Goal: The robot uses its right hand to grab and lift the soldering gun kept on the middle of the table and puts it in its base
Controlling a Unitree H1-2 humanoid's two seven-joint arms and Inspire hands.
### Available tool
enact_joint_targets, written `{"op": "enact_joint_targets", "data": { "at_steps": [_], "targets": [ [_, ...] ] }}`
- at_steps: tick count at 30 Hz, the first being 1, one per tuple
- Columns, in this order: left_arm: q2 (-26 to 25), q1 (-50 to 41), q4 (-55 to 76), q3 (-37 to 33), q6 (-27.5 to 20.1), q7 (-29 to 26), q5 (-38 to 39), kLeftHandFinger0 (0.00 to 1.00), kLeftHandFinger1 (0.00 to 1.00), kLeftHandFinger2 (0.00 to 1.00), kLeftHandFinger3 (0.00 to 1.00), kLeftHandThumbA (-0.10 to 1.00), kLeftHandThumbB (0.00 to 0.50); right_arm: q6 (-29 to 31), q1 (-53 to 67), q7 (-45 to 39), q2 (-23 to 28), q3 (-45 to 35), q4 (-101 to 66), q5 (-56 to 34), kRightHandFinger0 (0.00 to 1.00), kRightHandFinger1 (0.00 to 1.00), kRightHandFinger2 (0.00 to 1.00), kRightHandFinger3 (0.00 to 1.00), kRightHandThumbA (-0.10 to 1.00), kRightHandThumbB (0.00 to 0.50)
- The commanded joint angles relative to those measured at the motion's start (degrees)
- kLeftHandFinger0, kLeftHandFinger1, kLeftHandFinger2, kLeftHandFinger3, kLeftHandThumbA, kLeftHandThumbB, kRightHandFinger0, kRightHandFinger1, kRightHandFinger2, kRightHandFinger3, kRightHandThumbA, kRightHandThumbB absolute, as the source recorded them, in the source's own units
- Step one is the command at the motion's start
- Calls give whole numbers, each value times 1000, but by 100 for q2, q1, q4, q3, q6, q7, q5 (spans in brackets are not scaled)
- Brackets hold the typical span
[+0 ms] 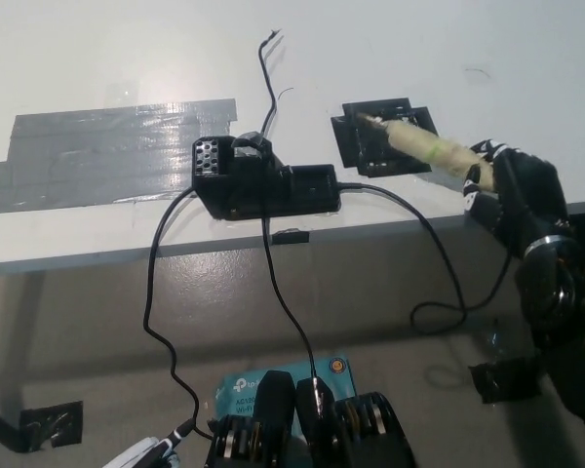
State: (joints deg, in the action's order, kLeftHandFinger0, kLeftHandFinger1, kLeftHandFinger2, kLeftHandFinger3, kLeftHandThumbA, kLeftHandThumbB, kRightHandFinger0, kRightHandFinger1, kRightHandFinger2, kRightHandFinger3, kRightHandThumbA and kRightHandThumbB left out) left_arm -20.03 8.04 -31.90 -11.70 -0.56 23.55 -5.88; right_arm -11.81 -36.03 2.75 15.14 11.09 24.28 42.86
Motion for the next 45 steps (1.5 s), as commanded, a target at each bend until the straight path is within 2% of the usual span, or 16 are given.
{"op": "enact_joint_targets", "data": {
  "at_steps": [1, 6, 9, 12, 16, 17, 22, 26, 30, 34, 35, 36, 37, 38, 42, 45],
  "targets": [
    [-44, 10, 46, 29, -30, -88, -58, 0, 0, 0, 0, 1000, 500, 331, -352, 229, 151, -155, -260, -296, 0, 264, 641, 422, -100, 54],
    [-34, 2, -7, 61, -55, -88, -38, 0, 0, 0, 0, 1000, 500, 776, -393, 314, 331, -168, -244, -439, 0, 231, 588, 395, -100, 3],
    [-37, 10, -48, 63, -114, -62, -20, 0, 0, 0, 0, 1000, 500, 1126, -415, 234, 534, -94, -309, -466, 0, 184, 537, 364, -100, 0],
    [-91, 29, -25, 72, -48, -29, -21, 0, 0, 0, 0, 1000, 500, 1472, -480, 91, 702, -41, -337, -602, 0, 278, 623, 389, -100, 0],
    [-82, 19, -6, 92, -52, -17, 6, 0, 0, 0, 0, 1000, 500, 1752, -523, -236, 900, -12, -401, -886, 0, 301, 645, 378, -100, 0],
    [-94, 22, -12, 67, -71, -32, -40, 0, 0, 2, 0, 1000, 500, 1837, -549, -280, 976, 35, -392, -870, 49, 306, 635, 368, -100, 0],
    [-121, 72, -12, 61, -84, 8, -38, 0, 0, 0, 0, 1000, 500, 2327, -730, -358, 1154, 108, -305, -990, 0, 115, 473, 269, -100, 3],
    [-112, 87, -56, 82, -35, 78, 34, 0, 0, 0, 0, 1000, 500, 2403, -830, -414, 1191, 130, -290, -996, 0, 56, 411, 210, -100, 1],
    [-133, 66, 81, 91, 68, 153, 83, 0, 0, 0, 0, 1000, 500, 2520, -916, -497, 1209, 192, -294, -983, 0, 129, 466, 251, -100, 22],
    [-125, 78, 55, 79, 45, 129, 46, 0, 0, 0, 0, 1000, 500, 2464, -952, -686, 1225, 297, -379, -920, 0, 185, 544, 294, -100, 0],
    [-129, 78, 69, 77, 53, 139, 47, 0, 14, 6, 0, 1000, 500, 2462, -968, -691, 1222, 314, -372, -897, 88, 235, 566, 298, -100, 0],
    [-137, 89, 42, 73, 32, 172, 61, 0, 1, 0, 0, 1000, 500, 2485, -1022, -715, 1215, 373, -377, -837, 47, 296, 629, 342, -100, 0],
    [-124, 82, 52, 79, 34, 147, 56, 0, 0, 0, 0, 1000, 500, 2580, -1063, -670, 1218, 396, -322, -814, 75, 280, 616, 337, -100, 0],
    [-123, 81, 53, 80, 34, 144, 55, 0, 0, 0, 0, 1000, 500, 2591, -1069, -665, 1220, 401, -316, -813, 8, 301, 647, 389, -100, 0],
    [-143, 113, 10, 76, -4, 187, 70, 0, 21, 0, 0, 1000, 500, 2743, -1278, -608, 1250, 568, -136, -618, 0, 330, 703, 563, -100, 0],
    [-139, 129, 12, 64, -25, 223, 76, 0, 0, 0, 0, 1000, 500, 2705, -1410, -660, 1270, 657, -62, -533, 0, 320, 683, 612, -100, 2]
  ]
}}
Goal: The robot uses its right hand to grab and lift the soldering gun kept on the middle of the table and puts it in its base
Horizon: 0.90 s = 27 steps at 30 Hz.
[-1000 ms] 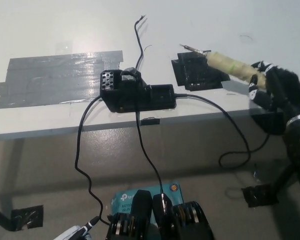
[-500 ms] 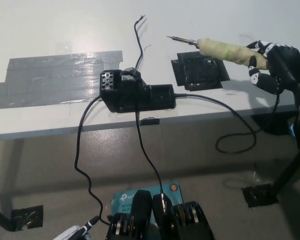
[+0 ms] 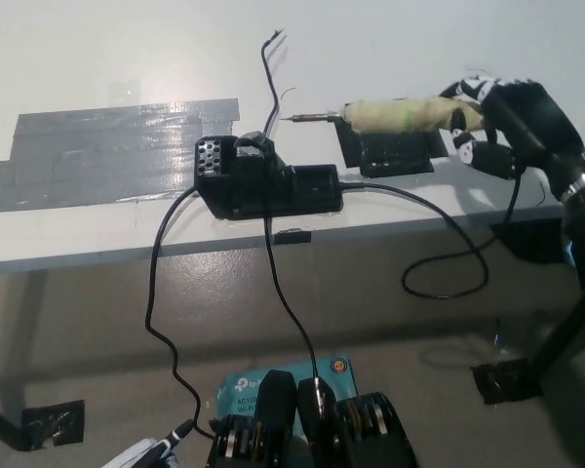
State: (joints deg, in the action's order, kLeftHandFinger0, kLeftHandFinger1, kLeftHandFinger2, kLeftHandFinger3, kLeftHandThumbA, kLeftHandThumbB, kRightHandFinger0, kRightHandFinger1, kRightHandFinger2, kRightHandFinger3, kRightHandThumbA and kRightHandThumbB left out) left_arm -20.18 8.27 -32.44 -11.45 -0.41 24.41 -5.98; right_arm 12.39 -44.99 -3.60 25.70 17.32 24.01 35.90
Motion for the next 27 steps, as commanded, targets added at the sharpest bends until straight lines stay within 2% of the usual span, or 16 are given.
{"op": "enact_joint_targets", "data": {
  "at_steps": [1, 2, 3, 6, 9, 10, 11, 13, 15, 18, 20, 24, 26, 27],
  "targets": [
    [-130, 111, 72, 33, -51, 163, 89, 0, 0, 0, 0, 1000, 500, 312, -550, -2, 210, 53, 21, 177, 0, 319, 663, 623, -100, 0],
    [-138, 103, 92, 34, -48, 175, 92, 0, 0, 0, 0, 1000, 500, 325, -565, 7, 205, 61, 40, 185, 0, 265, 586, 552, -100, 0],
    [-127, 101, 82, 51, -59, 144, 87, 0, 0, 0, 0, 1000, 500, 308, -588, -23, 193, 69, 48, 183, 0, 240, 578, 547, -100, 0],
    [-88, 92, 97, 90, 9, 107, 104, 0, 0, 0, 0, 1000, 500, 133, -662, -166, 118, 71, 22, 155, 0, 286, 667, 585, -100, 0],
    [-98, 81, 139, 77, 40, 75, 52, 0, 0, 0, 0, 1000, 500, -38, -744, -216, 23, 78, -95, 217, 0, 283, 675, 575, -100, 0],
    [-80, 78, 104, 72, -14, 62, 48, 0, 0, 0, 0, 1000, 500, -14, -807, -110, 23, 136, -70, 392, 0, 308, 692, 573, -100, 25],
    [-77, 61, 149, 77, 34, 43, 41, 0, 0, 0, 0, 1000, 500, -100, -817, -166, 32, 172, -143, 481, 0, 356, 739, 624, -100, 1],
    [-75, 67, 104, 90, -6, 63, 74, 0, 0, 0, 0, 1000, 500, -175, -824, -225, 24, 173, -175, 490, 0, 404, 773, 674, -100, 4],
    [-92, 81, 115, 67, -78, 103, 69, 0, 1, 0, 0, 1000, 500, -71, -833, -156, 35, 205, -162, 544, 0, 380, 740, 651, -100, 0],
    [-79, 78, 95, 78, -162, 41, 50, 0, 0, 0, 0, 1000, 500, -100, -810, -267, 67, 247, -245, 581, 3, 418, 774, 641, -100, 0],
    [-85, 91, 96, 73, -81, 104, 78, 0, 0, 0, 4, 1000, 500, -12, -796, -266, 61, 255, -242, 533, 0, 399, 753, 598, -100, 5],
    [-61, 99, 114, 73, -53, 10, 20, 0, 0, 0, 0, 1000, 500, -57, -775, -317, 93, 371, -272, 733, 0, 417, 775, 580, -100, 0],
    [-54, 109, 127, 74, -8, 1, 11, 0, 29, 20, 1, 1000, 500, 84, -774, -192, 92, 416, -139, 771, 0, 419, 759, 525, -100, 1],
    [-64, 113, 148, 56, 13, 30, 1, 0, 45, 20, 0, 1000, 500, 180, -774, -136, 96, 443, -73, 784, 0, 398, 727, 463, -100, 5]
  ]
}}
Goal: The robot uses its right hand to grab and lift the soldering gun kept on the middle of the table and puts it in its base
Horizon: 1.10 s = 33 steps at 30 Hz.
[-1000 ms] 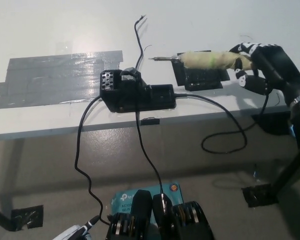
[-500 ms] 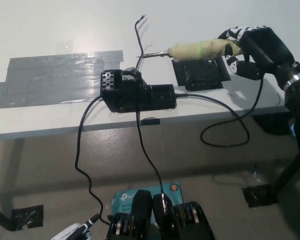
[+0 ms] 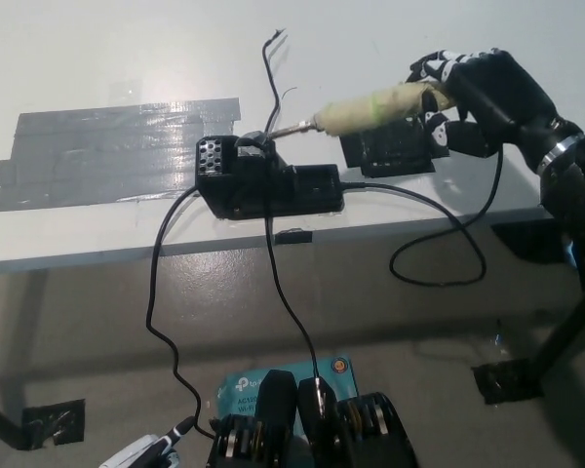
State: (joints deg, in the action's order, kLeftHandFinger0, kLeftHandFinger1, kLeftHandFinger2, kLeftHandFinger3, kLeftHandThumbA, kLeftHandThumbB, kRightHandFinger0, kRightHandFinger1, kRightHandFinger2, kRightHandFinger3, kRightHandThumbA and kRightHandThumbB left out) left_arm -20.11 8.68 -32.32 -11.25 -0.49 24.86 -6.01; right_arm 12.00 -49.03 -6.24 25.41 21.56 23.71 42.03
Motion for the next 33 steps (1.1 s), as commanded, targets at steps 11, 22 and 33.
{"op": "enact_joint_targets", "data": {
  "at_steps": [11, 22, 33],
  "targets": [
    [-74, 61, 137, 27, -21, 8, 9, 0, 1, 2, 3, 1000, 500, -169, -254, -203, 99, 120, -125, 302, 0, 230, 455, 255, -100, 53],
    [-43, 3, 137, 105, 114, 24, 121, 0, 0, 0, 0, 1000, 500, -90, -363, 228, -8, -120, -29, 233, 0, 460, 821, 457, -100, 0],
    [-61, -28, 90, 71, 11, -16, 22, 0, 0, 0, 0, 1000, 500, -126, -470, 448, -5, -317, 139, 259, 0, 298, 584, 383, -100, 35]
  ]
}}
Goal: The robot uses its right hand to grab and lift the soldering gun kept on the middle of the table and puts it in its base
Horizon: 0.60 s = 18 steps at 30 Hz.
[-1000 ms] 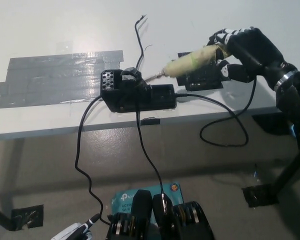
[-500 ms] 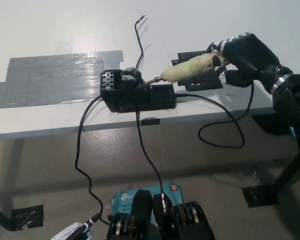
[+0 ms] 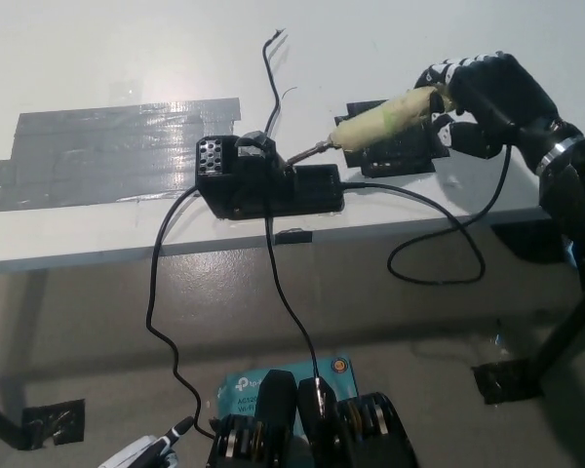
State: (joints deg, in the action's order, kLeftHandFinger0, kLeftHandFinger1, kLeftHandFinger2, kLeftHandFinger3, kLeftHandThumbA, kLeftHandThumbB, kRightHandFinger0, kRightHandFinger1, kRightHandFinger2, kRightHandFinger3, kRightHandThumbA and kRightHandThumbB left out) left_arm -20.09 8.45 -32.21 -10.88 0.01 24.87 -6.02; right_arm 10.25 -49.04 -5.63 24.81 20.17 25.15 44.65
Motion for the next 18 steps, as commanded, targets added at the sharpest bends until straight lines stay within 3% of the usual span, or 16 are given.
{"op": "enact_joint_targets", "data": {
  "at_steps": [1, 3, 5, 6, 8, 10, 12, 13, 14, 15, 16, 18],
  "targets": [
    [-59, -13, 110, 40, 16, -23, 23, 0, 2, 0, 0, 1000, 500, 84, -484, 433, 59, -170, 45, 22, 0, 296, 590, 385, -100, 55],
    [-61, -32, 66, 49, -128, 37, 86, 4, 22, 0, 0, 1000, 500, 137, -483, 540, 55, -163, 89, 48, 0, 269, 558, 342, -100, 2],
    [-59, -85, 144, 37, -69, 17, 62, 0, 11, 0, 0, 1000, 500, 138, -467, 641, 45, -163, 93, 75, 0, 273, 552, 321, -100, 0],
    [-67, -81, 164, 23, -55, 30, 50, 0, 22, 3, 0, 1000, 500, 94, -474, 687, 52, -140, 52, 158, 106, 383, 624, 349, -100, 0],
    [-48, -98, 210, 34, -30, -21, 31, 0, 0, 0, 0, 1000, 500, -59, -510, 640, 8, -137, 5, 204, 1, 316, 542, 221, -100, 0],
    [-46, -81, 164, 22, -95, -55, -5, 0, 0, 0, 0, 1000, 500, -367, -553, 517, -159, -212, -65, 146, 0, 161, 445, 175, -100, 21],
    [-28, -73, 171, 1, -83, -90, -49, 0, 0, 0, 0, 1000, 500, -536, -601, 490, -208, -169, -82, 289, 0, 95, 507, 220, -100, 18],
    [-29, -72, 170, -1, -89, -88, -52, 0, 0, 0, 0, 1000, 500, -545, -603, 493, -213, -167, -80, 301, 0, 103, 565, 291, -100, 2],
    [-21, -55, 109, 2, -137, -86, -42, 0, 0, 0, 0, 1000, 500, -699, -629, 487, -268, -115, -118, 444, 0, 70, 529, 398, -100, 17],
    [-6, -61, 113, 12, -108, -104, -39, 0, 0, 0, 0, 1000, 500, -744, -647, 566, -317, -91, -89, 523, 0, 29, 475, 401, -100, 4],
    [-15, -67, 143, 4, -64, -89, -45, 0, 0, 1, 0, 1000, 500, -856, -664, 567, -381, -78, -94, 592, 0, 60, 507, 471, -100, 30],
    [-14, -91, 203, 16, -26, -94, -38, 0, 0, 0, 0, 1000, 500, -918, -686, 609, -441, -60, -83, 671, 0, 43, 443, 375, -100, 1]
  ]
}}
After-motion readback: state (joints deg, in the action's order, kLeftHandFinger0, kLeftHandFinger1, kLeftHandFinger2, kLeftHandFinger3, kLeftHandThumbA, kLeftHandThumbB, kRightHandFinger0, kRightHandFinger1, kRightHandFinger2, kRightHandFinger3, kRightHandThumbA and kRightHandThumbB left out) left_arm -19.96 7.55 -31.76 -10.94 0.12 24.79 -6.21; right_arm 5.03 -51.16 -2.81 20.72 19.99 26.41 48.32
